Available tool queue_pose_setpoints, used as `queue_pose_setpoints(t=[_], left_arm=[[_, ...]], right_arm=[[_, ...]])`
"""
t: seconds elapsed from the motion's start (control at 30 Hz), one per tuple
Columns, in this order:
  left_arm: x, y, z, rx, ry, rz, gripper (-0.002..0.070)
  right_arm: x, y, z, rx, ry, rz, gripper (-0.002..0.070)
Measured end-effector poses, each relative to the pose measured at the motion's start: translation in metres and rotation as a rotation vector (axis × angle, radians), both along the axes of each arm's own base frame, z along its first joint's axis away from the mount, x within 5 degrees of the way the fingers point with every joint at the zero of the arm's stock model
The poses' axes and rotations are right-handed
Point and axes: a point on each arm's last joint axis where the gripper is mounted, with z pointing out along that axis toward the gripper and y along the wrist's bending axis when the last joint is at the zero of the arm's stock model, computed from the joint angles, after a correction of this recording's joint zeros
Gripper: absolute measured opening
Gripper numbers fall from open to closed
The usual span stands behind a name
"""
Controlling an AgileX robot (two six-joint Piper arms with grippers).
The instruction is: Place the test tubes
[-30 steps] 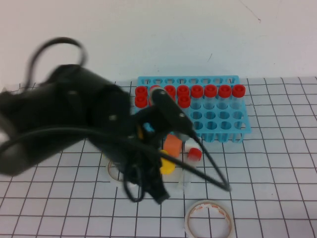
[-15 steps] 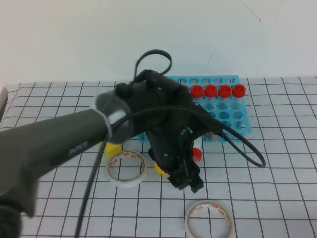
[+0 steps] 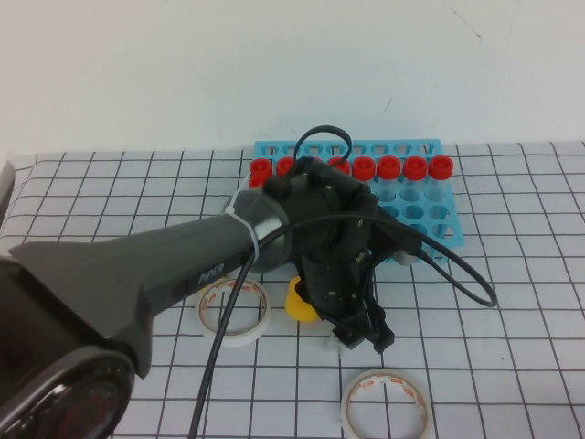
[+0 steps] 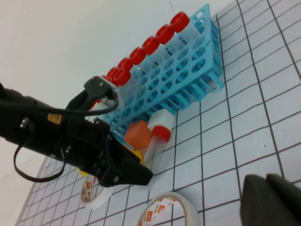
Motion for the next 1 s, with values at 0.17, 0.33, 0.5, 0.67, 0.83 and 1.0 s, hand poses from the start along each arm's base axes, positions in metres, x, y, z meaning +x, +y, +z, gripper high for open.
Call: queue_pose_setpoints(t=[0.17,0.33,0.5,0.67,0.83,1.0], left_arm=[[0.001,0.000,-0.007,0.008,0.012,0.035,0.0384],[0.000,0.001,-0.018,0.045,0.057,0.044,0.0384],[-0.001,0.002,-0.019,0.053,0.071,0.061,0.0330],[0.000,0.001,-0.018,0.053,0.073,0.066,0.0209],[-0.003,0.005,-0.002,0.066,0.052,0.057,0.0209],[-0.022,0.022,0.049,0.013,-0.022,0.045,0.0209]], right_arm=[[0.000,0.000,0.000,-0.008,-0.002,0.003,-0.0001],[0.000,0.000,0.000,-0.009,0.000,0.005,-0.0001],[0.000,0.000,0.000,-0.009,0.000,0.005,-0.0001],[0.000,0.000,0.000,-0.009,0.000,0.005,-0.0001],[0.000,0.000,0.000,-0.009,0.000,0.005,-0.0001],[0.000,0.000,0.000,-0.009,0.000,0.005,-0.0001]])
